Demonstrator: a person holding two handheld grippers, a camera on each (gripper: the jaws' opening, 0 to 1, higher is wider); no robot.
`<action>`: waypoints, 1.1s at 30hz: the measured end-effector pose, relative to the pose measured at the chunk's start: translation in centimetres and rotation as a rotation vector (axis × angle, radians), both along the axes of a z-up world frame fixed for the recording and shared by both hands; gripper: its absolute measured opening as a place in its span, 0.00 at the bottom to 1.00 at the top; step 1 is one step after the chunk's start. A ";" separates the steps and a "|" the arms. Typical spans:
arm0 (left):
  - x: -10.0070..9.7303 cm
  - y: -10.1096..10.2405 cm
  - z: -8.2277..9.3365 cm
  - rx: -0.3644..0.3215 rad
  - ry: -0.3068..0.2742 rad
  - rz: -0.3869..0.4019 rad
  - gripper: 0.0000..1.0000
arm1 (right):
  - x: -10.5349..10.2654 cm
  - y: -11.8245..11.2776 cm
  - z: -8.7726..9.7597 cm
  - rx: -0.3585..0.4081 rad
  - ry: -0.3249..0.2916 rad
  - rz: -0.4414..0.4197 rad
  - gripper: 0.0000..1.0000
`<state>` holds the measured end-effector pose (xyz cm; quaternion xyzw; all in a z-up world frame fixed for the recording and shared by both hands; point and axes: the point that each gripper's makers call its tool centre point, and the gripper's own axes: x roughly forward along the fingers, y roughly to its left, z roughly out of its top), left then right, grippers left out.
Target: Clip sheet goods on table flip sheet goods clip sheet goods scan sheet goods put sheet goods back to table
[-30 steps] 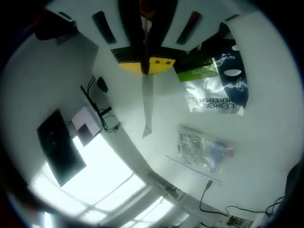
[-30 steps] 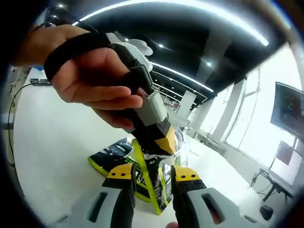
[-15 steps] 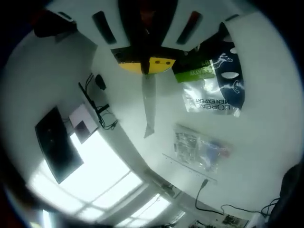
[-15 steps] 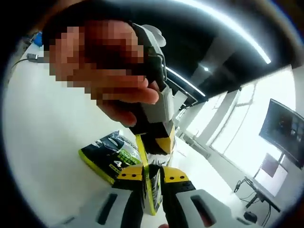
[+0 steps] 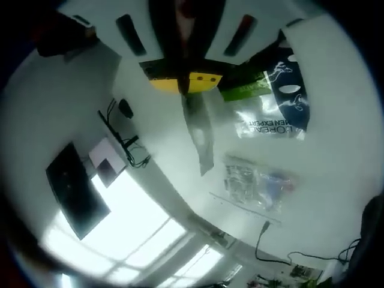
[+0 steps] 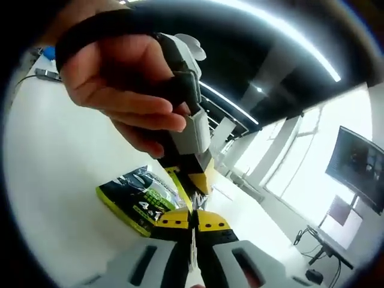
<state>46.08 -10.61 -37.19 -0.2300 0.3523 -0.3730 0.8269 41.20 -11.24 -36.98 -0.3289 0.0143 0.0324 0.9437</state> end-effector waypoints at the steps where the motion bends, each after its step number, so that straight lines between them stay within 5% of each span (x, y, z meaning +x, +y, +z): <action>1: 0.0 0.0 0.1 0.002 -0.007 -0.005 0.00 | 0.0 -0.1 0.0 -0.003 -0.002 -0.001 0.00; 8: 0.0 0.0 0.8 0.004 -0.066 -0.023 0.07 | -0.1 -0.5 0.4 0.027 -0.008 0.003 0.00; 11: 0.5 0.2 1.6 0.017 -0.164 -0.019 0.11 | -0.1 -0.5 0.6 0.037 -0.010 0.003 0.00; 21: 0.8 2.0 4.3 -0.023 -0.295 0.022 0.17 | -0.4 -0.9 1.3 0.105 -0.015 0.006 0.00; 28: 1.0 4.2 6.4 -0.021 -0.429 0.067 0.17 | -0.4 -1.8 1.5 0.222 0.000 -0.001 0.00; 33: 0.8 5.9 6.3 0.031 -0.513 0.085 0.17 | -0.3 -2.9 1.6 0.308 0.006 -0.018 0.00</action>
